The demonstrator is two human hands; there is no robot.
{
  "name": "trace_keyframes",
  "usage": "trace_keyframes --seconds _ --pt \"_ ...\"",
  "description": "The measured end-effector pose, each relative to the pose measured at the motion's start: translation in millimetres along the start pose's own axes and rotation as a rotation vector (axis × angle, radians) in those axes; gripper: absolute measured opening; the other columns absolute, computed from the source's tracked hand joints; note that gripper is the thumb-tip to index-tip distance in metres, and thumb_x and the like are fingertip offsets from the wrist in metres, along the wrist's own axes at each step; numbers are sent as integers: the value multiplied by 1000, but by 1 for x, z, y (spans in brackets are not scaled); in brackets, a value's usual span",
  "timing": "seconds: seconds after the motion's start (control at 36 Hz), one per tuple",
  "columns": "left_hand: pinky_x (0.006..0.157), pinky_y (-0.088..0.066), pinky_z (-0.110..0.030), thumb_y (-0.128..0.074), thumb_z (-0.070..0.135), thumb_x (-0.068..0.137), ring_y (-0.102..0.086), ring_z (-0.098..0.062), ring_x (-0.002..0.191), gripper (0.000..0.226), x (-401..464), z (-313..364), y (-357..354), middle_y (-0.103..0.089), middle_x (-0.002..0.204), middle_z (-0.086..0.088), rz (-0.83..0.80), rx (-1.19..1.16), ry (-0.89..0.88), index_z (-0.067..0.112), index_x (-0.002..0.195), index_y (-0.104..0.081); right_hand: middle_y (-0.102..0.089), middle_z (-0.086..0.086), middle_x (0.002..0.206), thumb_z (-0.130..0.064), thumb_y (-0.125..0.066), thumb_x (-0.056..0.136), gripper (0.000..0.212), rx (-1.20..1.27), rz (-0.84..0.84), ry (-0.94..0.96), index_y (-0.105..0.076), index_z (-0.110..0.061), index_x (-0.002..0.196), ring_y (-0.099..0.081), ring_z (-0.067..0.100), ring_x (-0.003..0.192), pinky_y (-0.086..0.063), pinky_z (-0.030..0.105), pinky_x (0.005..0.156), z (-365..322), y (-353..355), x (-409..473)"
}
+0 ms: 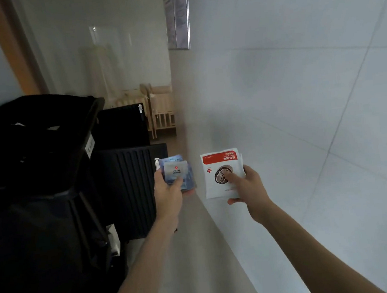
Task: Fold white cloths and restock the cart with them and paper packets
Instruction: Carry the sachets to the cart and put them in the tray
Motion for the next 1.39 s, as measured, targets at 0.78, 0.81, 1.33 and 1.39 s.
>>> trace_keyframes --seconds 0.78,0.81,1.33,1.39 --pt "57 -58 -29 -56 -3 94 -71 -20 91 39 374 -82 -135 -63 112 -6 130 -24 56 19 125 -51 -73 7 98 -19 -69 90 22 55 -158 -75 -63 -11 111 -71 21 79 -51 27 45 42 -84 460" --pt "57 -59 -29 -55 -4 94 -70 -21 91 39 387 -82 -136 -63 113 -8 136 -22 50 16 127 -50 -74 7 99 -19 -69 90 23 54 -175 -74 -63 -11 111 -71 22 79 -51 27 45 42 -91 473" --pt "51 -52 -14 -57 -2 92 -65 -11 90 39 694 -127 -81 -64 106 1 339 13 30 26 119 -51 -75 5 96 -23 -70 90 17 -52 -326 -77 -63 -16 105 -74 19 73 -52 28 46 49 -293 730" --pt "51 -52 -15 -56 -4 91 -66 -11 88 39 720 -129 -69 -65 104 1 355 -5 39 22 120 -52 -76 4 96 -23 -70 89 16 -59 -341 -74 -65 -18 103 -74 18 74 -53 29 47 48 -317 752"
Point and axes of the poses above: each hand's wrist, its own x-axis towards the middle knuckle, its own y-axis out of the back of the hand, z = x × y, the point moved 7 cm from there along x, towards the middle knuckle
